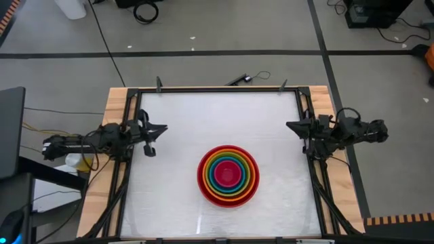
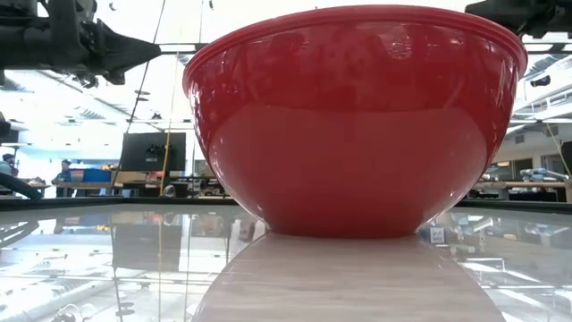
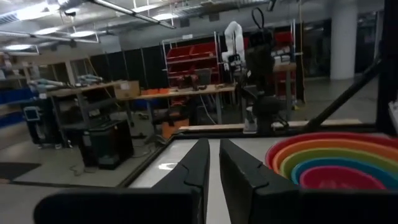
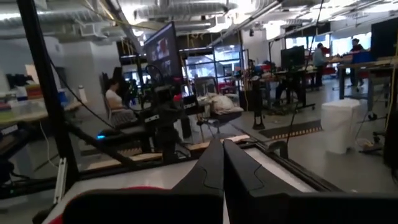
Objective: Nest bowls inside each other
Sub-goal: Return to Home Position
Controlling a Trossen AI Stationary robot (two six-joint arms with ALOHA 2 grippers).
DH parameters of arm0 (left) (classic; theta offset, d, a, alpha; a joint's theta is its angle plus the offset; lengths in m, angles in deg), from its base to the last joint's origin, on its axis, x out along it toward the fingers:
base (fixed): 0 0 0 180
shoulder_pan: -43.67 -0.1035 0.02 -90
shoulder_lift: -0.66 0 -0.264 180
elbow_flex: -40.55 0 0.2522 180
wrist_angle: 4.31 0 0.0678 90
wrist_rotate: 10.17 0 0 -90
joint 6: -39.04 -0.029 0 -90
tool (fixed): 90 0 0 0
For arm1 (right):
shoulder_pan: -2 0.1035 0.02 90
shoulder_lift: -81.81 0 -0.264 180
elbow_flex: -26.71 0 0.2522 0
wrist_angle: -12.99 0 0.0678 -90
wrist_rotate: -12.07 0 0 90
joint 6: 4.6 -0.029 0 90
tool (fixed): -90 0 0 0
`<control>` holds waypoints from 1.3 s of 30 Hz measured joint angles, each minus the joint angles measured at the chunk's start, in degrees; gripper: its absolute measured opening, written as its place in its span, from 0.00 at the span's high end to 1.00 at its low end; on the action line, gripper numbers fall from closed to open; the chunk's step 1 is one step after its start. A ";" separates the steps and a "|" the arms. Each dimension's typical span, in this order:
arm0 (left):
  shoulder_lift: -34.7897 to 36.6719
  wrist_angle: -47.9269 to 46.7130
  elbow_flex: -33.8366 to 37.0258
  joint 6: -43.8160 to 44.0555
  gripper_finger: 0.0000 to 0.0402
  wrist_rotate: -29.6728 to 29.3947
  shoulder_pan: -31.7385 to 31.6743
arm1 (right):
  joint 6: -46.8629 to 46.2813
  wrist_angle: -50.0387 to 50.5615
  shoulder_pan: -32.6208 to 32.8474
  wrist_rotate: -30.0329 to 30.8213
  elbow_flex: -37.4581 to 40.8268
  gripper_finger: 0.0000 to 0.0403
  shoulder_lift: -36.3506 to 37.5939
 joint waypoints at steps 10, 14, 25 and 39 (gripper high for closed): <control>0.05 -0.55 2.27 7.27 0.91 0.22 0.04 | -2.69 -13.91 0.02 -2.39 12.68 0.99 1.08; -0.02 0.81 4.80 9.01 0.91 0.22 0.04 | -4.58 -14.95 0.02 -4.77 13.72 0.99 1.10; 0.02 3.12 6.32 7.77 0.91 0.42 0.04 | -7.34 -13.18 -1.53 -3.83 15.21 0.99 0.64; -0.02 4.08 6.34 6.29 0.94 0.55 -0.01 | -7.24 -18.28 -4.96 -2.96 18.75 0.95 -2.12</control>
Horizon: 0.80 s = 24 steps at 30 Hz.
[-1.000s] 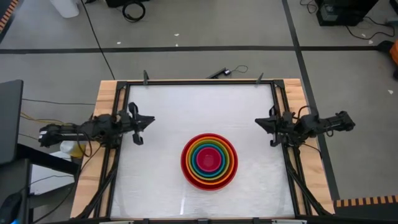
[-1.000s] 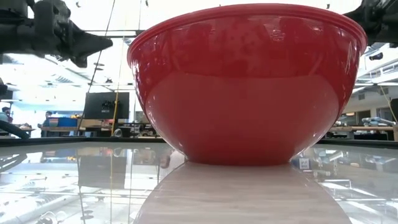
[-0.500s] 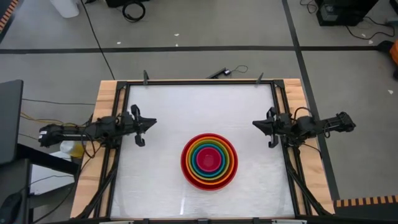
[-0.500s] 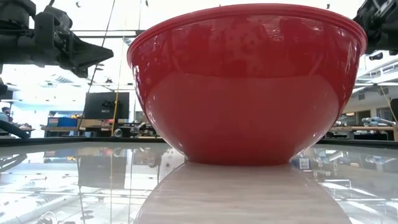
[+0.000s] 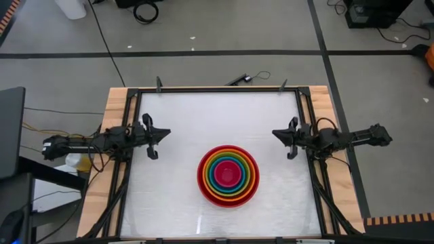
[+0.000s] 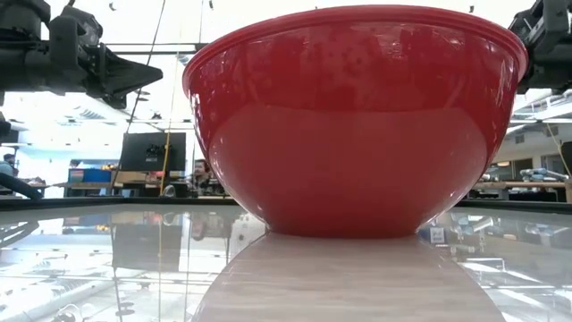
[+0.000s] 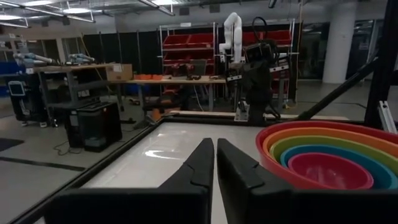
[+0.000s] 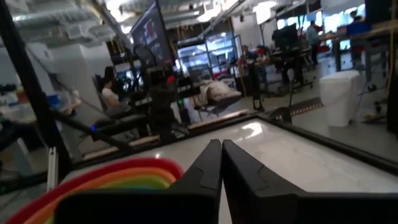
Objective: Nest bowls inside each other
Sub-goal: Return to Home Position
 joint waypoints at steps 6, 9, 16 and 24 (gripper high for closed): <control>0.02 0.29 0.00 1.54 0.97 0.04 0.00 | 0.05 -2.39 0.00 0.92 0.00 0.89 0.00; 0.20 0.89 0.00 1.53 0.97 0.32 0.04 | 0.07 -2.39 0.00 0.80 0.00 0.89 0.00; 4.84 -1.33 0.00 3.27 0.99 8.74 0.04 | 0.13 -2.39 0.00 0.73 0.00 0.89 0.00; 8.72 -0.71 -0.02 1.54 1.00 11.78 0.00 | 0.16 -2.39 0.00 0.60 -0.04 0.88 0.02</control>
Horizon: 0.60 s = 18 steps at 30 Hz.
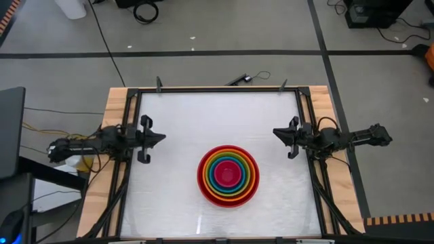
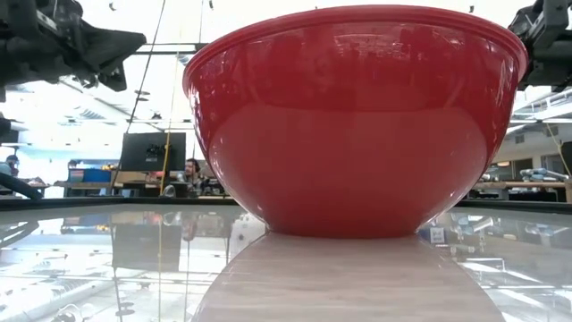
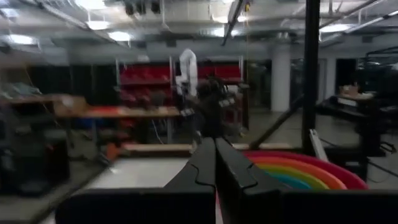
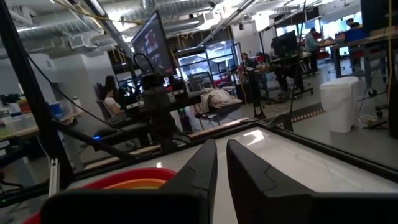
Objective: Nest bowls inside each other
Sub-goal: Return to Home Position
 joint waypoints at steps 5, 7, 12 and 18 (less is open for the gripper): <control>-0.08 1.27 0.00 -0.78 0.98 -3.53 -0.34 | 0.00 0.00 0.00 0.24 0.00 0.89 -0.02; -0.08 -3.40 0.00 -0.72 0.97 -3.47 -0.33 | 0.00 -0.02 0.00 0.24 0.00 0.89 -0.02; -1.48 -14.51 -0.13 1.69 0.96 -2.32 -0.33 | -0.01 0.00 0.00 0.28 0.00 0.88 -0.01; -2.73 -13.68 -0.07 2.15 0.96 -1.95 -0.33 | -0.02 -0.34 0.00 0.26 -0.02 0.88 -0.13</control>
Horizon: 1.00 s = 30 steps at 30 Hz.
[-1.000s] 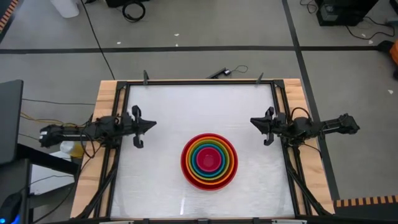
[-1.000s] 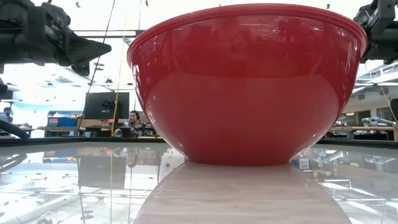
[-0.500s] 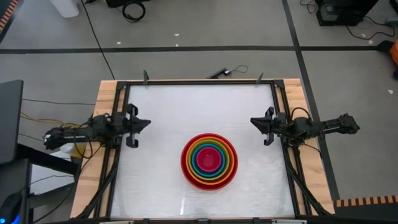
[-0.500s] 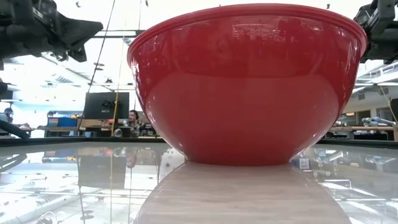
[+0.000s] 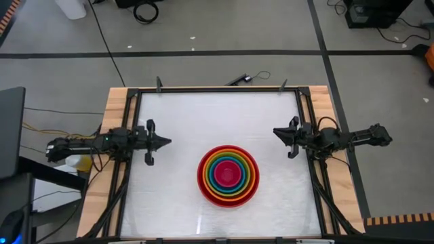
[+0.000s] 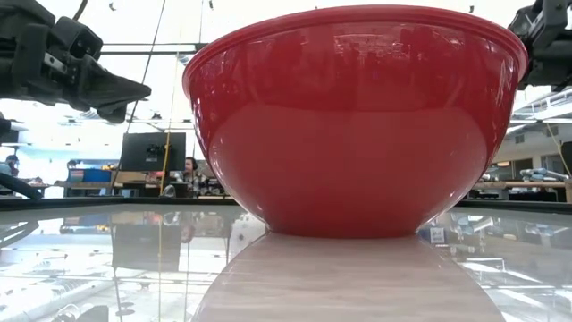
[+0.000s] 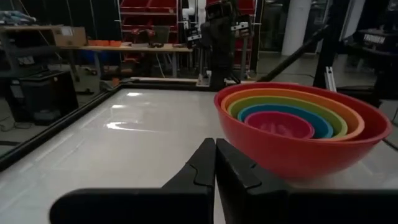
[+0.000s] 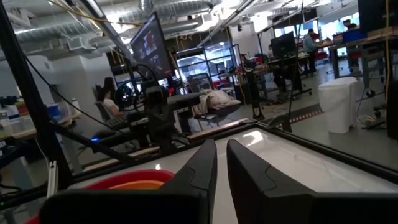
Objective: Nest bowls inside each other
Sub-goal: Return to Home Position
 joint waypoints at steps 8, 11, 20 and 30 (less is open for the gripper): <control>0.02 0.38 0.00 1.29 0.96 0.02 0.00 | 0.00 -0.51 0.00 -0.07 0.00 0.88 0.00; 0.00 0.38 0.00 1.27 0.96 0.00 0.00 | 0.00 -0.47 0.00 -0.07 0.00 0.88 0.00; 0.00 0.36 -0.02 1.16 0.96 0.00 0.00 | 0.00 -0.53 0.00 -0.07 0.00 0.88 0.00; 0.00 0.35 -0.02 1.16 0.96 0.00 0.00 | 0.00 -0.49 0.00 -0.07 0.00 0.89 0.00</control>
